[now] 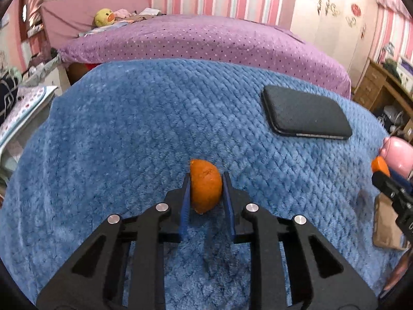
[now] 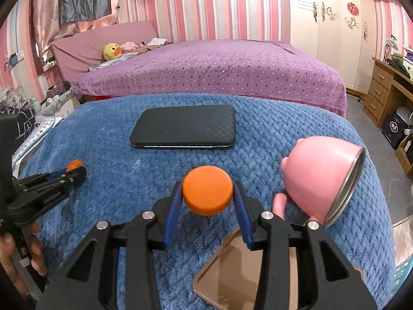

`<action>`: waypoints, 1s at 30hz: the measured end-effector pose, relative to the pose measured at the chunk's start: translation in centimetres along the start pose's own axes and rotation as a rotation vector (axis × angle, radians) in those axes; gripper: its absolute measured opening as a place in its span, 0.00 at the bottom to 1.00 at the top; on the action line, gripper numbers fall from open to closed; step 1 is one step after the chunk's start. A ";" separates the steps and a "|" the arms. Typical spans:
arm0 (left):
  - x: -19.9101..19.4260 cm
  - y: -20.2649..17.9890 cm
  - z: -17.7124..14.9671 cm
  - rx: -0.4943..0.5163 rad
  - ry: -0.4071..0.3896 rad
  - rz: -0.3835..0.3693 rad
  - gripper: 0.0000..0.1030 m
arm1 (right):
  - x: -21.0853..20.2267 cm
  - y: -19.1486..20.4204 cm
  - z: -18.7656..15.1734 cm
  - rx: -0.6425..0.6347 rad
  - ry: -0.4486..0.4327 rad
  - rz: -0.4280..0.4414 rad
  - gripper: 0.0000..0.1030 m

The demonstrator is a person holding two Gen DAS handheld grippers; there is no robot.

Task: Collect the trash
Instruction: 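Carry both orange pieces over to the light-blue basket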

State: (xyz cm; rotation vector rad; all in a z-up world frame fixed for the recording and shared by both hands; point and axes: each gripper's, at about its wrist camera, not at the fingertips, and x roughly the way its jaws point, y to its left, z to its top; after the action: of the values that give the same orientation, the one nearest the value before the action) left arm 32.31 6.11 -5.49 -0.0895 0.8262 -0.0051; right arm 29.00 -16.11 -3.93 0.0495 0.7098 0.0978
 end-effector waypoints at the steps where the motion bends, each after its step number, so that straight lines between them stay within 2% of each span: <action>1: -0.2 0.3 0.0 -0.014 -0.002 -0.004 0.21 | -0.2 0.0 0.0 -0.002 -0.002 -0.003 0.39; 10: -4.3 0.2 0.1 -0.039 -0.040 -0.001 0.20 | -3.6 -1.2 -0.9 -0.010 -0.025 -0.027 0.39; 17: -9.2 -3.8 -1.9 0.017 -0.078 0.005 0.20 | -8.8 -3.5 -1.8 -0.012 -0.057 -0.064 0.39; 24: -12.0 -7.8 -4.1 0.082 -0.090 0.005 0.20 | -14.0 -7.1 -3.3 0.004 -0.083 -0.125 0.39; 30: -13.9 -10.0 -5.6 0.078 -0.095 -0.025 0.20 | -17.1 -10.9 -5.7 0.035 -0.094 -0.174 0.39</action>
State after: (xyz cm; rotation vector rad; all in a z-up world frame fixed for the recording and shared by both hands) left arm 19.07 -3.77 1.74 -0.0268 0.7292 -0.0563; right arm 13.17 -28.66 1.97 0.0254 0.6190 -0.0828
